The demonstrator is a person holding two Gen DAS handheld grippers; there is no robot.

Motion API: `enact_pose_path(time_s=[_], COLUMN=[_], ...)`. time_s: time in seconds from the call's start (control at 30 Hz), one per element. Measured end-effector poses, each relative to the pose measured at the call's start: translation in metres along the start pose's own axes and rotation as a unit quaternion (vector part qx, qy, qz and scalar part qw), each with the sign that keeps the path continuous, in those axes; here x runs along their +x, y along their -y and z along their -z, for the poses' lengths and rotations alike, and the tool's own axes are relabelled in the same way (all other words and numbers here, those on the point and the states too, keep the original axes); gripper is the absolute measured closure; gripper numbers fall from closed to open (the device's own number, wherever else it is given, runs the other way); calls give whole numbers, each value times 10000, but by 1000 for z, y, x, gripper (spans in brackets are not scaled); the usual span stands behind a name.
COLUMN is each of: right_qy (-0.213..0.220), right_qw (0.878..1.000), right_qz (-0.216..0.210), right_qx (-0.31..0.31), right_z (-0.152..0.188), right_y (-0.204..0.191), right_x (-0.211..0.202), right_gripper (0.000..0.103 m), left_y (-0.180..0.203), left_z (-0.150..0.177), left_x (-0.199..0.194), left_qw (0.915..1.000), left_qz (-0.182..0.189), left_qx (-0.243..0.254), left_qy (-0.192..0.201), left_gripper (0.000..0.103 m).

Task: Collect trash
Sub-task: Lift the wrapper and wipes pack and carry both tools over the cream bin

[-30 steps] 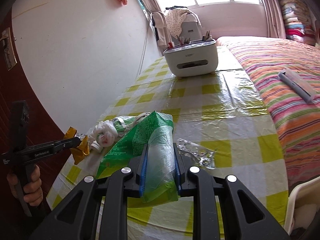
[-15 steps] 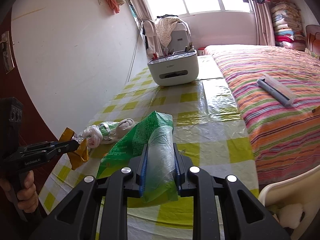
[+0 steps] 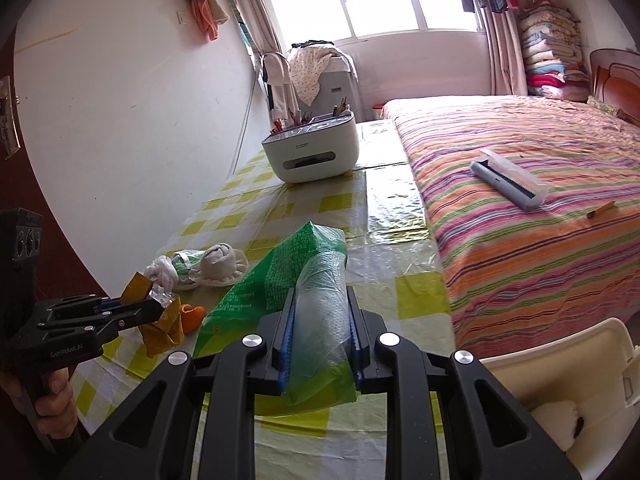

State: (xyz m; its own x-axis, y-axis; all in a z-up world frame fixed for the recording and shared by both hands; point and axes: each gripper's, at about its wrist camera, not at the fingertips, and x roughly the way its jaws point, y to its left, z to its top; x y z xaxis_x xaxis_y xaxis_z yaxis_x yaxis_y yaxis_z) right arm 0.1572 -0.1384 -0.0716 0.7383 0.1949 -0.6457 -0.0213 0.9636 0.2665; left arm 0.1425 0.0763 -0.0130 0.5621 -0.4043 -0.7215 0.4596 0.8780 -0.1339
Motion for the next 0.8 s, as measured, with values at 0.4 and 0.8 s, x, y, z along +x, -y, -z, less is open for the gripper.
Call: enact_pose_path(time_s=[0.4,0.8], right_qy=[159,288], right_qw=[9994,9979], right_qz=[283,549], right_qx=[101,179], right_z=[3,6], right_y=[30,57], right_x=[-27,-49], right_gripper=[81,81], left_y=[53,91], left_z=[1,4], left_x=[14,27], left_qw=[9988,9971], left_qz=[310,464], left_qx=[381,584], left_qy=[-69,-176], left_gripper=[81,81])
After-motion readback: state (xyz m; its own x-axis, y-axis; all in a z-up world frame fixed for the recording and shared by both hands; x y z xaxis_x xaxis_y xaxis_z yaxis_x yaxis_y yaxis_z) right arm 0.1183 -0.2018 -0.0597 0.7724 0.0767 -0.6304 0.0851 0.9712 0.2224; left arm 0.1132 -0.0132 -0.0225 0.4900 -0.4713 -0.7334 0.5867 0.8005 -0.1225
